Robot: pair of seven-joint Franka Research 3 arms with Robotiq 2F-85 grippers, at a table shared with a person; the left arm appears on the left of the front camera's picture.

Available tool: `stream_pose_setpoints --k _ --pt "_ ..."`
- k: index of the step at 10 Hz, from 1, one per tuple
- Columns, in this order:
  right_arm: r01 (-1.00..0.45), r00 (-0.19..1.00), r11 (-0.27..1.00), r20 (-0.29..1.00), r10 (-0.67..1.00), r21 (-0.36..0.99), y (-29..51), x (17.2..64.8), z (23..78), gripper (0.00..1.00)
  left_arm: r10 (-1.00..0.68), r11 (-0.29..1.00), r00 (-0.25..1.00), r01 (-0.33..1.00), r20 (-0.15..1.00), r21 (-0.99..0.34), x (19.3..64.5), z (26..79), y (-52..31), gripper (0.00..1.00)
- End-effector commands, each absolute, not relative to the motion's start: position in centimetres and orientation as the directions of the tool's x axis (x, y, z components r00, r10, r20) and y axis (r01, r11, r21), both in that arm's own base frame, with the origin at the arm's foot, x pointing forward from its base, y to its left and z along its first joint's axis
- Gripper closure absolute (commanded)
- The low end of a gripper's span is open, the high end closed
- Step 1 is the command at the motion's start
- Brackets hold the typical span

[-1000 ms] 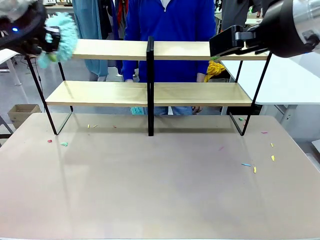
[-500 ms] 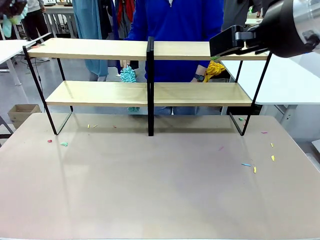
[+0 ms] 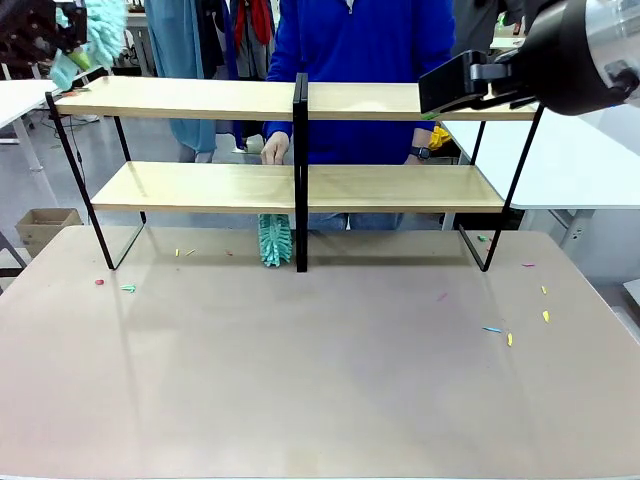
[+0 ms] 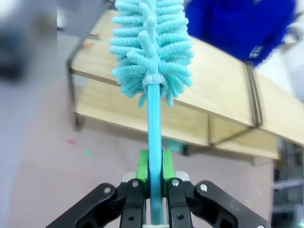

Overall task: Clean the shelves.
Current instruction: Clean another randomly selected level of the Shelf with the Duster.

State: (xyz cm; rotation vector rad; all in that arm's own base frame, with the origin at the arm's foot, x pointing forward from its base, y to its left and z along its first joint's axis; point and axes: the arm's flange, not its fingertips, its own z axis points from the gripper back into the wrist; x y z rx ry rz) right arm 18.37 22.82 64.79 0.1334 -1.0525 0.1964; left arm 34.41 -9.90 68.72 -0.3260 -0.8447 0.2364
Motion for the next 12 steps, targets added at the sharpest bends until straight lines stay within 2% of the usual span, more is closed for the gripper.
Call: stream_pose_setpoints --k 1,2,4,6,7,10,12 --pt "-0.232 0.481 0.973 0.871 0.100 0.017 22.8 18.4 64.9 0.00 0.324 0.812 0.744 0.099 0.584 -0.575 32.7 71.9 -6.0 0.87" --pt "-0.232 0.481 0.973 0.871 0.100 0.017 22.8 18.4 64.9 0.00 0.343 0.716 0.764 0.164 0.546 -0.679 32.0 73.7 -3.3 0.87" --pt "-0.232 0.481 0.973 0.871 0.100 0.017 22.8 18.4 64.9 0.00 0.367 0.543 0.763 0.288 0.531 -0.789 30.3 76.6 3.1 0.87" --pt "-0.232 0.481 0.973 0.871 0.100 0.017 22.8 18.4 64.9 0.00 0.350 0.328 0.768 0.436 0.537 -0.838 27.5 77.6 10.3 0.87" --pt "-0.232 0.481 0.973 0.871 0.100 0.017 22.8 18.4 64.9 0.00 0.360 0.274 0.764 0.461 0.535 -0.844 26.6 76.9 12.5 0.87" --pt "-0.232 0.481 0.973 0.871 0.100 0.017 22.8 18.4 64.9 0.00 0.433 0.231 0.760 0.425 0.484 -0.875 24.4 74.3 15.5 0.87" --pt "-0.232 0.481 0.973 0.871 0.100 0.017 22.8 18.4 64.9 0.00 0.397 0.243 0.752 0.467 0.526 -0.850 24.4 76.2 15.8 0.87"
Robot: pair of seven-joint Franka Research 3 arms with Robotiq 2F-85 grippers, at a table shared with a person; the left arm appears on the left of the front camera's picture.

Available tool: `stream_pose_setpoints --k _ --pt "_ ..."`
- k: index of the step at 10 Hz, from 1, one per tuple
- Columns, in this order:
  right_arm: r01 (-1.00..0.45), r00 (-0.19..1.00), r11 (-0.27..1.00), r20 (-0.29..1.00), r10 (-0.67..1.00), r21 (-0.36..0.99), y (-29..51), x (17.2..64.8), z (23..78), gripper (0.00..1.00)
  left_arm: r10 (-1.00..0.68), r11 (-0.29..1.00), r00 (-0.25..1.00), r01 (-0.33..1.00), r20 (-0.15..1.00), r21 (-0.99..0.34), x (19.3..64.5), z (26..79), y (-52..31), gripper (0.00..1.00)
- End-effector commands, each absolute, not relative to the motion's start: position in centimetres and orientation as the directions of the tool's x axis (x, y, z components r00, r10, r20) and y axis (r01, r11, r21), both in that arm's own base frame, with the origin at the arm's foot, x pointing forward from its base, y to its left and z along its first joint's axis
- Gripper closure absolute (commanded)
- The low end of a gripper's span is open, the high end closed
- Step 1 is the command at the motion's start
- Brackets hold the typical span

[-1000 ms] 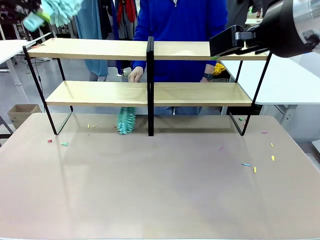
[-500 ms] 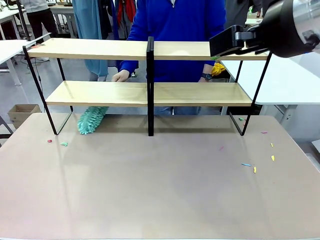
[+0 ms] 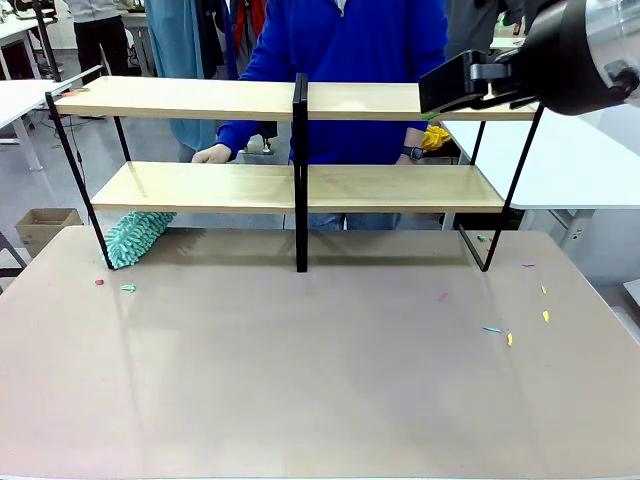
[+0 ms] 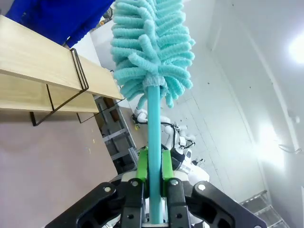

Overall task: Clean the shelves.
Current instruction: Clean another randomly selected level of the Shelf with the Duster.

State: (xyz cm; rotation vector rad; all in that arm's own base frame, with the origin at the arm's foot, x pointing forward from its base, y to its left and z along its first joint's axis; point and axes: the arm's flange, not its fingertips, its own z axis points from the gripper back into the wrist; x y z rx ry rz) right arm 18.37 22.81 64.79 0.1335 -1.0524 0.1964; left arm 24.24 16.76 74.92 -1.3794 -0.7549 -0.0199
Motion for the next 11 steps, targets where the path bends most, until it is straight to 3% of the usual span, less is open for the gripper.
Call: stream_pose_setpoints --k 1,7,9,11 --pt "-0.232 0.481 0.973 0.871 0.100 0.017 22.8 18.4 64.9 0.00 0.397 0.243 0.752 0.467 0.526 -0.850 24.4 76.2 15.8 0.87" --pt "-0.232 0.481 0.973 0.871 0.100 0.017 22.8 18.4 64.9 0.00 0.372 0.255 0.764 0.462 0.527 -0.849 25.0 76.0 14.8 0.87" --pt "-0.232 0.481 0.973 0.871 0.100 0.017 22.8 18.4 64.9 0.00 0.271 0.312 0.785 0.476 0.557 -0.822 26.3 76.0 10.8 0.87" --pt "-0.232 0.481 0.973 0.871 0.100 0.017 22.8 18.4 64.9 0.00 0.044 0.368 0.840 0.490 0.541 -0.790 26.7 74.5 4.5 0.87"
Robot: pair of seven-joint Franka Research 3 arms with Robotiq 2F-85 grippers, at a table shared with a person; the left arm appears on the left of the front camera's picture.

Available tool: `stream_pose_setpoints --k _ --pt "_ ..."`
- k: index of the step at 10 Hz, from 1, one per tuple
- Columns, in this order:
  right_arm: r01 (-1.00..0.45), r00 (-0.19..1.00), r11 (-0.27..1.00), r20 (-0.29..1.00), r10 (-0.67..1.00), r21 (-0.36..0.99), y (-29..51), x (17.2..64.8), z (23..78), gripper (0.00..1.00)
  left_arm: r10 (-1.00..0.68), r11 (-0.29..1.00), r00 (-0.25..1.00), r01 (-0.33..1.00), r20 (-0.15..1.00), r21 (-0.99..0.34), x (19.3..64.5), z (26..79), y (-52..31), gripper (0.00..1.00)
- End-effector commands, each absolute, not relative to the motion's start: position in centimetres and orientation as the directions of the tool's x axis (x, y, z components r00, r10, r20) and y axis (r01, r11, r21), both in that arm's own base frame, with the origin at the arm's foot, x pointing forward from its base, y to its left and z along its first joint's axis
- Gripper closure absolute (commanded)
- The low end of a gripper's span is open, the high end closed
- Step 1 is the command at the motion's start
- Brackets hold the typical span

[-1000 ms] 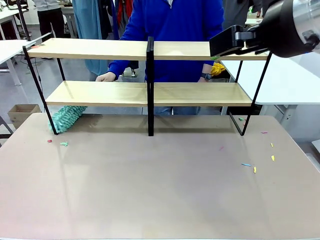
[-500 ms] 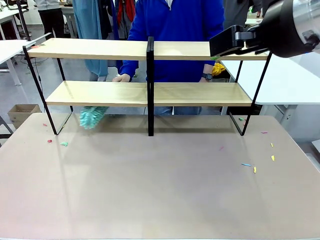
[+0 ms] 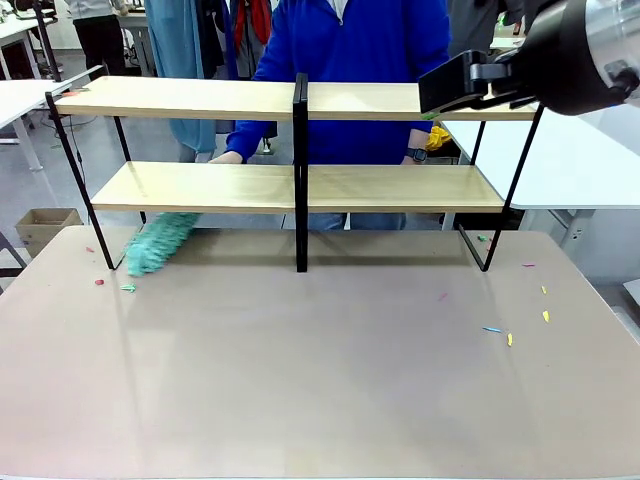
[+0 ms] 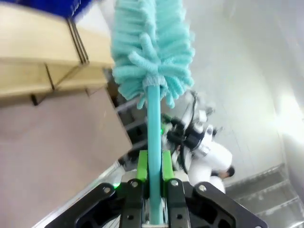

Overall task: Clean the shelves.
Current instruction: Clean another randomly selected level of the Shelf with the Duster.

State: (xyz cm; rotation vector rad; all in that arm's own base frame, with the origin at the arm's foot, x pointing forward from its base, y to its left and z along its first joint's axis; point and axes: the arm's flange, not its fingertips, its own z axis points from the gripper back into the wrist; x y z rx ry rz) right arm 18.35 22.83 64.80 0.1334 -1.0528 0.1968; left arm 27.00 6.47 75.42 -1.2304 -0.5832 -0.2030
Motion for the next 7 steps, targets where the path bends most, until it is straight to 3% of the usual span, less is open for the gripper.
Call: stream_pose_setpoints --k 1,3,5,6,7 --pt "-0.232 0.481 0.973 0.871 0.100 0.017 22.8 18.4 64.9 0.00 -0.055 0.432 0.862 0.475 0.504 -0.766 27.2 73.1 1.5 0.87" --pt "-0.232 0.481 0.973 0.871 0.100 0.017 22.8 18.4 64.9 0.00 -0.018 0.585 0.878 0.398 0.479 -0.707 28.8 70.7 -0.6 0.87" --pt "-0.232 0.481 0.973 0.871 0.100 0.017 22.8 18.4 64.9 0.00 0.144 0.711 0.792 0.334 0.594 -0.619 29.5 69.7 0.1 0.87" --pt "-0.232 0.481 0.973 0.871 0.100 0.017 22.8 18.4 64.9 0.00 0.257 0.715 0.733 0.294 0.630 -0.634 29.5 70.2 1.1 0.87" --pt "-0.232 0.481 0.973 0.871 0.100 0.017 22.8 18.4 64.9 0.00 0.052 0.650 0.861 0.355 0.505 -0.672 30.0 70.2 -0.5 0.87"
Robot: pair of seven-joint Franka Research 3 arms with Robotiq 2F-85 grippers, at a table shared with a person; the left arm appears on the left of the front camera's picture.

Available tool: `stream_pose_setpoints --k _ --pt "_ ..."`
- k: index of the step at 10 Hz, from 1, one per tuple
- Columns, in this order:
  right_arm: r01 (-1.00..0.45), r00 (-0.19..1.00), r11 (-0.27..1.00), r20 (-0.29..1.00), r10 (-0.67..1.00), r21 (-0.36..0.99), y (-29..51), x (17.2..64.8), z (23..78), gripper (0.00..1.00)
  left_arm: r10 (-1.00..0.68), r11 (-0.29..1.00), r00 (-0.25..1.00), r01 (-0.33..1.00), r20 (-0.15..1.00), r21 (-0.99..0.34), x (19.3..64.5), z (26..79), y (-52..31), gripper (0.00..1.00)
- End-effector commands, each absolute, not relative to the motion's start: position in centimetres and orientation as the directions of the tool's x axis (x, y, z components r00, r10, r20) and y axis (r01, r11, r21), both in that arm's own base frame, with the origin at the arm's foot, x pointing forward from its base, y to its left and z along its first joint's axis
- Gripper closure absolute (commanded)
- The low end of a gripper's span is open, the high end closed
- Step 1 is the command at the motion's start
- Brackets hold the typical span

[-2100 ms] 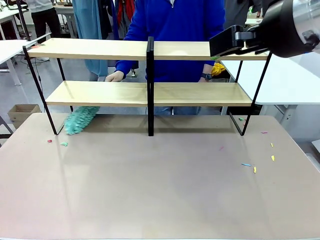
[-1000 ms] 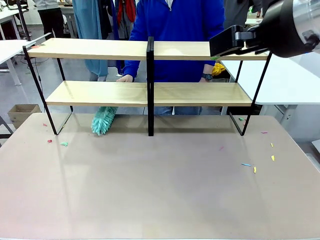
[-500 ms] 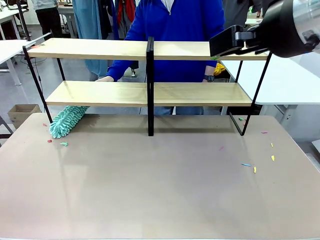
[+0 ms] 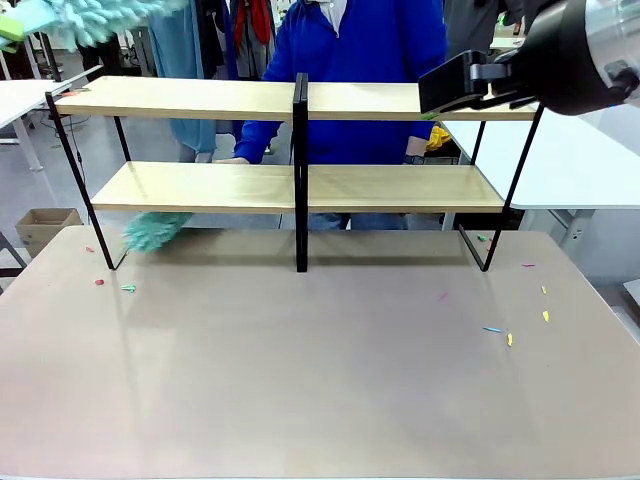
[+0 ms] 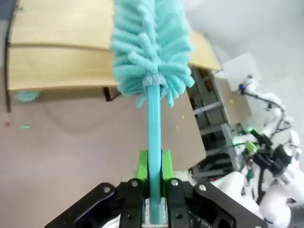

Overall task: Clean the shelves.
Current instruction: Clean another randomly selected level of the Shelf with the Duster.

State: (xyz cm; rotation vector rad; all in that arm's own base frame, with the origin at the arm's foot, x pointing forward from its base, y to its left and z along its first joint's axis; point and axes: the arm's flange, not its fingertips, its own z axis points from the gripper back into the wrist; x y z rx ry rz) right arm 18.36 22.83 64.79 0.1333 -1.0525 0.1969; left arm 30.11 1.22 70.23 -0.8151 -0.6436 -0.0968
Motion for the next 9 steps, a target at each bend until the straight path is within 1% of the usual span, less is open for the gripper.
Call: stream_pose_setpoints --k 1,2,3,4,6,7,8,9 --pt "-0.232 0.481 0.973 0.871 0.100 0.017 22.8 18.4 64.9 0.00 0.052 0.650 0.861 0.355 0.505 -0.672 30.0 70.2 -0.5 0.87" --pt "-0.232 0.481 0.973 0.871 0.100 0.017 22.8 18.4 64.9 0.00 0.052 0.650 0.861 0.355 0.505 -0.672 30.0 70.2 -0.5 0.87" --pt "-0.232 0.481 0.973 0.871 0.100 0.017 22.8 18.4 64.9 0.00 0.122 0.677 0.824 0.338 0.553 -0.654 30.2 69.9 0.3 0.87" --pt "-0.232 0.481 0.973 0.871 0.100 0.017 22.8 18.4 64.9 0.00 0.158 0.792 0.795 0.253 0.586 -0.556 29.7 69.3 -0.9 0.87" --pt "-0.232 0.481 0.973 0.871 0.100 0.017 22.8 18.4 64.9 0.00 0.086 0.845 0.806 0.252 0.586 -0.471 29.5 68.0 -2.0 0.87" --pt "-0.232 0.481 0.973 0.871 0.100 0.017 22.8 18.4 64.9 0.00 0.041 0.870 0.824 0.249 0.564 -0.426 29.5 67.3 -2.2 0.87" --pt "-0.232 0.481 0.973 0.871 0.100 0.017 22.8 18.4 64.9 0.00 0.017 0.902 0.836 0.224 0.549 -0.368 29.4 66.7 -2.0 0.87" --pt "-0.232 0.481 0.973 0.871 0.100 0.017 22.8 18.4 64.9 0.00 0.048 0.932 0.826 0.164 0.561 -0.322 29.2 66.4 -1.4 0.87"
